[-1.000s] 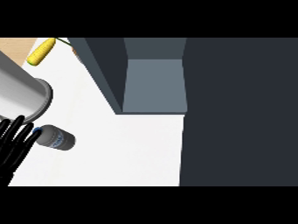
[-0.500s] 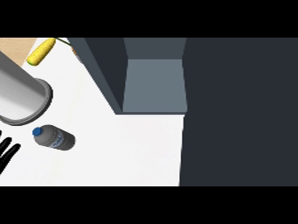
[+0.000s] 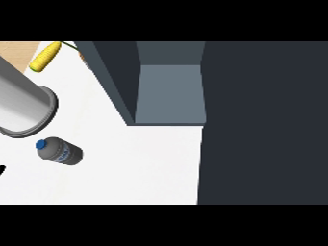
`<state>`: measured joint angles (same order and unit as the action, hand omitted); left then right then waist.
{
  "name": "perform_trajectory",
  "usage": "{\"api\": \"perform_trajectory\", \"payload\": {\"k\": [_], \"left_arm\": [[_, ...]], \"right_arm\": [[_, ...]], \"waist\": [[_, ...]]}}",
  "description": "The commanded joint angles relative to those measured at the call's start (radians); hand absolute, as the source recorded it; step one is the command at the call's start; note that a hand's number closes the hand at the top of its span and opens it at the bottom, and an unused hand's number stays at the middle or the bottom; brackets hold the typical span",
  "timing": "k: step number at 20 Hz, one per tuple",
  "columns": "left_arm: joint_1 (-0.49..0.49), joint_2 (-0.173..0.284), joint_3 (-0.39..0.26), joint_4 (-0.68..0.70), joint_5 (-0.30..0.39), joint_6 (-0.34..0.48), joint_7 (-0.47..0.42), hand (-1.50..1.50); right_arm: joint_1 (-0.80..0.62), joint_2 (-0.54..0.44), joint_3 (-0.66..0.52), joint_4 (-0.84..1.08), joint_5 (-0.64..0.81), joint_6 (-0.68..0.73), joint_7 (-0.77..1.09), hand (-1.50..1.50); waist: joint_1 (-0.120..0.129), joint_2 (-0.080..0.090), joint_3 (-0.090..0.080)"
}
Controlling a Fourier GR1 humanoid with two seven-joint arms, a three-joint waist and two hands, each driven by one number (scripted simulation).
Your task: Pick up the bottled water, place it into the cabinet and close the cabinet
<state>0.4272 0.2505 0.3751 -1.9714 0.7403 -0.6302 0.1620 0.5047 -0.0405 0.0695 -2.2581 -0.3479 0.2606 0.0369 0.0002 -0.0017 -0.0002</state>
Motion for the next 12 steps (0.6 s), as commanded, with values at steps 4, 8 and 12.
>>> {"api": "perform_trajectory", "payload": {"k": [4,8,12], "left_arm": [[-0.101,-0.052,0.036,0.127,-0.105,-0.008,-0.054,-1.50],[-0.182,-0.029,0.056,0.171,-0.141,0.028,-0.043,-1.50],[-0.173,-0.012,0.088,0.233,-0.176,-0.043,-0.094,-1.50]], "right_arm": [[-0.017,0.039,0.052,0.013,0.086,-0.023,-0.025,-1.50],[0.060,0.039,0.089,-0.002,0.095,0.016,-0.067,-1.50],[0.097,0.039,0.108,-0.063,0.095,0.021,-0.041,-1.50]], "waist": [[-0.002,0.001,0.000],[-0.006,0.001,0.000],[-0.004,0.000,0.000]]}}
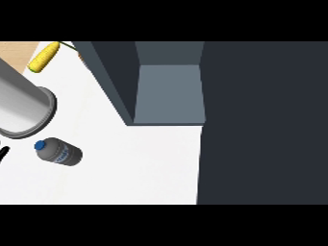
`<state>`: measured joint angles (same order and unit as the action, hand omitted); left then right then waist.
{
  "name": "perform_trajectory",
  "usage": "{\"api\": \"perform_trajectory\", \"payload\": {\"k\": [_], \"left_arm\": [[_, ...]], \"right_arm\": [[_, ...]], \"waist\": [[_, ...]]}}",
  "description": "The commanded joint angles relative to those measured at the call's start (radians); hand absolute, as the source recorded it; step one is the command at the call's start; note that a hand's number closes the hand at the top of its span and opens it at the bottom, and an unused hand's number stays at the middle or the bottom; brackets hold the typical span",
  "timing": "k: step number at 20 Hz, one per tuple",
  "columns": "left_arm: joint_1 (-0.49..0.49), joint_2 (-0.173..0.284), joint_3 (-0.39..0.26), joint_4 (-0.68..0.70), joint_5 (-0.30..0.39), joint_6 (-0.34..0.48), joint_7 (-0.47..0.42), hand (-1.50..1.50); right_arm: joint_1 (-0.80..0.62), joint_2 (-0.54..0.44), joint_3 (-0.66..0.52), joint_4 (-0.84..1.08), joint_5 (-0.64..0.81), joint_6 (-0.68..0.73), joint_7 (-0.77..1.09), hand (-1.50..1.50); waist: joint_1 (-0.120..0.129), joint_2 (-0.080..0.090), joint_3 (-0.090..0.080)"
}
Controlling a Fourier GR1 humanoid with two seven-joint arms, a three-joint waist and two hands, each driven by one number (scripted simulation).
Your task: Pick up the bottled water, place it into the cabinet and close the cabinet
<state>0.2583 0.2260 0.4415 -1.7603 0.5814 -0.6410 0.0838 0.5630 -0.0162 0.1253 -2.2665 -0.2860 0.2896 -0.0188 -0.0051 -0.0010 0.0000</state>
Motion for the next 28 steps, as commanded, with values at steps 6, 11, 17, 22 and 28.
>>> {"api": "perform_trajectory", "payload": {"k": [6,11,17,22,28], "left_arm": [[-0.113,0.068,0.064,0.299,-0.168,-0.110,-0.177,-1.50],[-0.221,0.036,-0.003,0.419,-0.330,-0.050,-0.254,-1.50],[-0.363,0.070,-0.005,0.743,-0.460,-0.020,-0.422,-1.50],[-0.427,0.154,0.030,0.974,-0.461,-0.068,-0.504,-1.50],[-0.524,0.162,-0.020,1.222,-0.533,-0.086,-0.638,-1.50]], "right_arm": [[0.026,0.015,0.023,0.043,0.047,0.032,-0.066,-1.50],[0.036,0.002,0.025,-0.008,0.017,0.016,-0.024,-1.50],[0.050,0.008,0.041,0.000,0.039,0.035,-0.066,-1.50],[0.137,-0.030,-0.005,0.041,0.003,0.115,-0.152,-1.50],[0.027,0.009,0.038,0.064,0.020,0.046,-0.084,-1.50]], "waist": [[0.000,0.000,0.000],[-0.002,0.001,0.000],[-0.009,0.002,-0.001],[-0.014,0.002,-0.001],[-0.010,0.005,-0.002]]}}
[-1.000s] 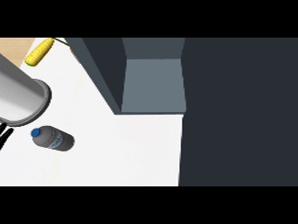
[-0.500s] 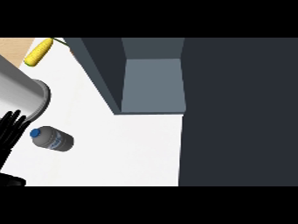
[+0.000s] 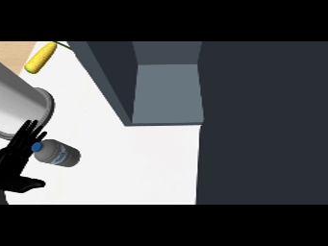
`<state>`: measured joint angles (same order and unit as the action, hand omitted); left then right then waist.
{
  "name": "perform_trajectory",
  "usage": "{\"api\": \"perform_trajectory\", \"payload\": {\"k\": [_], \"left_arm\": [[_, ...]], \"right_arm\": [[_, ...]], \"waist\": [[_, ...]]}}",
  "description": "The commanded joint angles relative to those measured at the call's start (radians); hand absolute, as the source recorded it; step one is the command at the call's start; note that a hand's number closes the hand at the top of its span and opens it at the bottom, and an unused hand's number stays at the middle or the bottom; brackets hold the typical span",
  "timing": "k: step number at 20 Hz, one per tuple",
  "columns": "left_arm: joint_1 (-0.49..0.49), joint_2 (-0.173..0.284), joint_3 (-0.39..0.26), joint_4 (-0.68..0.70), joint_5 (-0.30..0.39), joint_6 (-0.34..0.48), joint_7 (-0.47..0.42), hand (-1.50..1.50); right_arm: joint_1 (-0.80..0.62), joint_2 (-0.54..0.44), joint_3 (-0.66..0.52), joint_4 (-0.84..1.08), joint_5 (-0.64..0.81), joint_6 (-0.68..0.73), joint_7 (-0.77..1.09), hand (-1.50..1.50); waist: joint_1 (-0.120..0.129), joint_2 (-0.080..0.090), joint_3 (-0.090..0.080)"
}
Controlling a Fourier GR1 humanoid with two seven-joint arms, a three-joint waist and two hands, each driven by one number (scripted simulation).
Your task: Pick up the bottled water, place it into the cabinet and close the cabinet
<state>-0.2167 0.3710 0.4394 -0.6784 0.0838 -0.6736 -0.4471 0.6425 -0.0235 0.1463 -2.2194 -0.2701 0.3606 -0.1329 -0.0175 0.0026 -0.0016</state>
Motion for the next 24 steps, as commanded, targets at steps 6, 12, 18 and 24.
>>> {"api": "perform_trajectory", "payload": {"k": [6,12,18,24], "left_arm": [[-0.113,0.050,-0.033,0.282,-0.060,-0.062,-0.173,-1.50],[-0.145,0.045,-0.042,0.350,-0.061,-0.065,-0.212,-1.50],[-0.141,0.002,-0.073,0.392,-0.092,-0.038,-0.288,-1.50],[-0.188,-0.042,-0.050,0.447,-0.048,-0.079,-0.233,-1.50]], "right_arm": [[0.021,-0.005,-0.008,0.044,0.016,0.035,-0.073,-1.50],[0.029,-0.014,-0.007,0.006,-0.005,0.026,-0.029,-1.50],[-0.037,-0.013,-0.004,-0.020,-0.015,-0.007,0.037,-1.50],[-0.003,-0.013,0.004,-0.001,-0.015,0.019,-0.005,-1.50]], "waist": [[-0.005,0.002,-0.001],[-0.009,0.003,-0.001],[-0.003,0.005,-0.002],[-0.017,0.007,-0.003]]}}
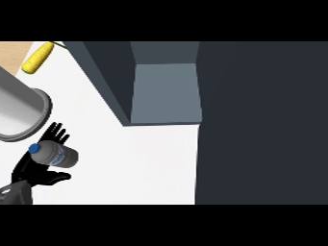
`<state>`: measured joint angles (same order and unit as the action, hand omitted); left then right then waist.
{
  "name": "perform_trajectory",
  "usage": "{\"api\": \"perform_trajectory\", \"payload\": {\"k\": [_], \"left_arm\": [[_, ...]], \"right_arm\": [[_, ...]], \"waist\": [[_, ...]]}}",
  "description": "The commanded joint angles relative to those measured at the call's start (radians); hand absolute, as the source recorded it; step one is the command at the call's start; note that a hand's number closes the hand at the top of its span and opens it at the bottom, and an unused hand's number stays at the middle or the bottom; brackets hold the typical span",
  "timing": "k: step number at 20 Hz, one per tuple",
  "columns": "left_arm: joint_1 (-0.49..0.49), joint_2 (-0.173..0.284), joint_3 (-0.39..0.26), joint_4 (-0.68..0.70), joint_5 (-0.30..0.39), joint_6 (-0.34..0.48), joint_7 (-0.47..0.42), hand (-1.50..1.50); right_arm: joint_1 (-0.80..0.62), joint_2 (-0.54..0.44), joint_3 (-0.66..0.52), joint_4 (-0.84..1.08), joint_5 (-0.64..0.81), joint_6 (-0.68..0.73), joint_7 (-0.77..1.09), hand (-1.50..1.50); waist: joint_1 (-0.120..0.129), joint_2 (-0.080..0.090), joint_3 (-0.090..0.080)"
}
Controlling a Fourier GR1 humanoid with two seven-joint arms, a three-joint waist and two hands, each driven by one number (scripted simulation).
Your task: Pick up the bottled water, place it into the cabinet and close the cabinet
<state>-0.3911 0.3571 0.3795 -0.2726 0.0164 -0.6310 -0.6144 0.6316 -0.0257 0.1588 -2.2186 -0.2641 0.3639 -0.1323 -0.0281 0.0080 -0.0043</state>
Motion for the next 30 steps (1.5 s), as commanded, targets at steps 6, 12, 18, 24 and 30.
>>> {"api": "perform_trajectory", "payload": {"k": [6,12,18,24,30], "left_arm": [[-0.008,-0.030,-0.003,0.028,0.032,-0.201,-0.045,-1.50],[-0.074,-0.062,0.001,0.041,0.058,-0.224,0.039,-1.50],[-0.064,-0.109,-0.035,-0.006,0.034,-0.197,-0.010,1.50],[0.003,-0.095,-0.053,-0.032,0.039,-0.268,-0.056,1.50],[-0.030,-0.105,-0.061,-0.048,0.039,-0.208,-0.068,1.50]], "right_arm": [[-0.037,0.025,0.050,0.030,0.054,-0.049,0.005,-1.50],[-0.049,0.018,0.009,0.097,0.023,-0.005,-0.034,-1.50],[-0.068,-0.003,-0.010,0.025,-0.020,-0.023,0.041,-1.50],[0.012,-0.004,0.012,0.014,0.015,0.000,-0.009,-1.50],[-0.042,0.007,0.001,0.081,0.009,-0.006,-0.020,-1.50]], "waist": [[0.007,-0.002,0.000],[0.001,-0.001,0.001],[0.004,0.000,0.000],[0.007,-0.005,0.001],[0.009,-0.003,0.002]]}}
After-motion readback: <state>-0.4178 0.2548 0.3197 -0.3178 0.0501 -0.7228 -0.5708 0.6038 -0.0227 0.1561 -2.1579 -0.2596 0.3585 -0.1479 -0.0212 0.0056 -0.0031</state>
